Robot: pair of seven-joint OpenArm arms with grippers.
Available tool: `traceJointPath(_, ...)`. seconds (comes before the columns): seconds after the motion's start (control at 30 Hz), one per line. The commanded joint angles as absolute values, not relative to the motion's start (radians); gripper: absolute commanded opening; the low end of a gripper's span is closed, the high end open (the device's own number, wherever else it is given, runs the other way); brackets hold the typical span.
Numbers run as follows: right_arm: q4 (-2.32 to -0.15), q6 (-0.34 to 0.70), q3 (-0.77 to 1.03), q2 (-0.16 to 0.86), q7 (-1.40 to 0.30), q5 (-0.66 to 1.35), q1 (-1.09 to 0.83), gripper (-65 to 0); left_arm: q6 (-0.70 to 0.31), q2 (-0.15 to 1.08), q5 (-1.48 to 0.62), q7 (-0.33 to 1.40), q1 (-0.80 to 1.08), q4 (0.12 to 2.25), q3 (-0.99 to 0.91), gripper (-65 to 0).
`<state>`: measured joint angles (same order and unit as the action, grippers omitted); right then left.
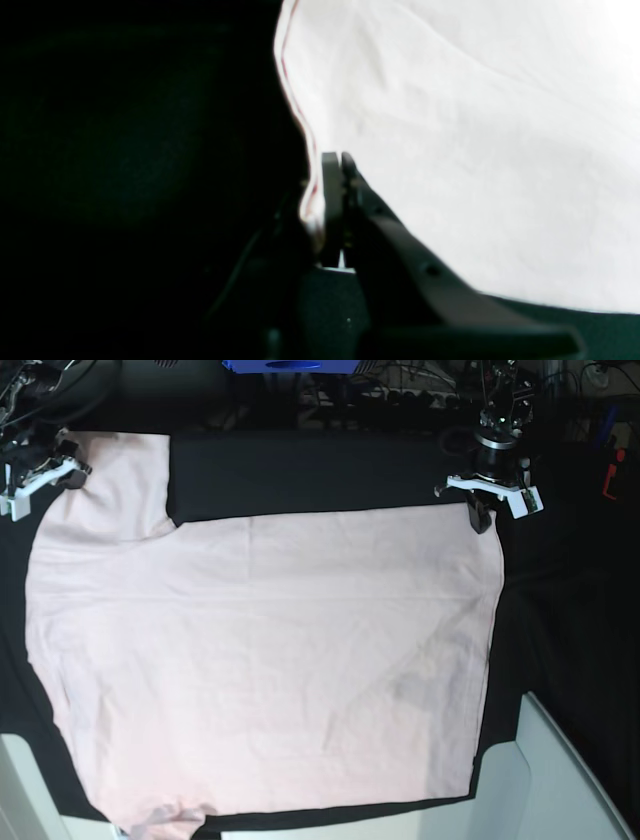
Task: Fold the T-shirt properly
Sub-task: 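Grasp the shirt's collar-side corners with both grippers, then lift and pull the collar edge toward the hem with both grippers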
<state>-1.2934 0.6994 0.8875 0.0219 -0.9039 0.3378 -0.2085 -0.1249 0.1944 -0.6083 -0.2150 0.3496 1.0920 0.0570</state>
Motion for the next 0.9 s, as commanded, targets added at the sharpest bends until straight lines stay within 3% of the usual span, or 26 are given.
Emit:
traceJointPath(0.0,-1.307,0.698,0.883,0.027,-0.924,0.317,-0.213,-65.0,-0.124,0.197,-0.610,-0.165,0.363,1.101,0.056,-65.0)
traceJointPath(0.53,-1.630,0.698,0.885,0.021,-1.102,0.318,-0.325,-65.0,-0.119,0.214,-0.608,-0.165,0.518,1.354,0.051,-65.0)
traceJointPath(0.87,-1.782,0.698,0.885,0.021,-1.225,0.318,-0.335,-65.0,-0.119,0.214,-0.608,-0.165,0.650,1.515,-0.114,-65.0)
